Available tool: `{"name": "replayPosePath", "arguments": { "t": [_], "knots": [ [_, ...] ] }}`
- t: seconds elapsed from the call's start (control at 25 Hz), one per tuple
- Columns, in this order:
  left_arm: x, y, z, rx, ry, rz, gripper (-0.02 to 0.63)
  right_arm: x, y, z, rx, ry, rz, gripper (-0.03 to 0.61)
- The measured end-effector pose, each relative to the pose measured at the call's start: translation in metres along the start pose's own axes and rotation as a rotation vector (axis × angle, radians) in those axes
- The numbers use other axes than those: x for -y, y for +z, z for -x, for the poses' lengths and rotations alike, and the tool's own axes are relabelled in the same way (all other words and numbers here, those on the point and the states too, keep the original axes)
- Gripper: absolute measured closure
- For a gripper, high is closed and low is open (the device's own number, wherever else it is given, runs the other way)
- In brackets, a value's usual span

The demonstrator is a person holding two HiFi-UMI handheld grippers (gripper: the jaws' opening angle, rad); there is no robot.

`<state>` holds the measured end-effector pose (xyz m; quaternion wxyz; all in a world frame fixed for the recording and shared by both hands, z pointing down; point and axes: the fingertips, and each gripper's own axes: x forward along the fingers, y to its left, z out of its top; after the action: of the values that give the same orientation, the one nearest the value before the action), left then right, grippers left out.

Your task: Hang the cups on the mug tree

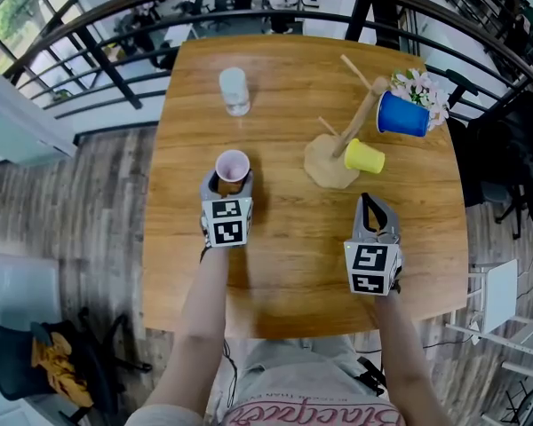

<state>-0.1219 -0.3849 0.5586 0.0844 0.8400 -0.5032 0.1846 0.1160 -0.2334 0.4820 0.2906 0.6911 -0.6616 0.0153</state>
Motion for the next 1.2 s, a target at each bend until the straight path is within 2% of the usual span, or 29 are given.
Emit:
{"name": "replayPosePath", "arguments": {
  "t": [0.24, 0.72, 1.2],
  "knots": [
    [-0.007, 0.018, 0.019, 0.028, 0.046, 0.016, 0.313, 0.002, 0.009, 0.008, 0.037, 0.039, -0.007, 0.577],
    [0.001, 0.053, 0.063, 0.085, 0.144, -0.019, 0.307, 0.026, 0.031, 0.023, 0.137, 0.093, -0.026, 0.577],
    [0.03, 0.084, 0.095, 0.119, 0.204, -0.066, 0.307, 0.059, 0.048, 0.034, 0.22, 0.137, -0.048, 0.577]
  ]
}}
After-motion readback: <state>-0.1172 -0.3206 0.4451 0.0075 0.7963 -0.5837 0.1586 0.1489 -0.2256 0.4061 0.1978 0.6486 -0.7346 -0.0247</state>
